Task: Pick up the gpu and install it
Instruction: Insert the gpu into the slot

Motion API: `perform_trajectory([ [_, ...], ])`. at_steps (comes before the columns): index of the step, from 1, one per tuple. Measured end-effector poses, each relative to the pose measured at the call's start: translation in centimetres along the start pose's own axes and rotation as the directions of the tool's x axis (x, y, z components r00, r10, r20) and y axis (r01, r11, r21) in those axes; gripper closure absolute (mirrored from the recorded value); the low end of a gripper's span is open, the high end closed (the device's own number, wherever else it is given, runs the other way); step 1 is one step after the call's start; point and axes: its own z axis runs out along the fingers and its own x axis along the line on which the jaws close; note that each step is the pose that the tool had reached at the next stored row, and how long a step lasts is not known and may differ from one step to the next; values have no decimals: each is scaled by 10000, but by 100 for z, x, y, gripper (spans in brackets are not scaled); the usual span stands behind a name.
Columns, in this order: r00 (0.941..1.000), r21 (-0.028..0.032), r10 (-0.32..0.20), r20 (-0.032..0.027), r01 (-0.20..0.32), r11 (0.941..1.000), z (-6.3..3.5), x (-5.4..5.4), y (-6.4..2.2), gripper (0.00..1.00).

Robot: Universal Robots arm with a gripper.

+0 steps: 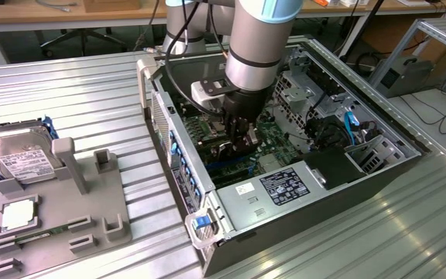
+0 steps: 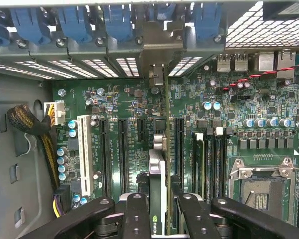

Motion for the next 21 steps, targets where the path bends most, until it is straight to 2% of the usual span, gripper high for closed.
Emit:
perform_trajectory([
  [14,10000,0,-6,0,6,10000,14,0,1,73],
  [21,9998,-1,-216,7,216,9998,14,0,1,73],
])
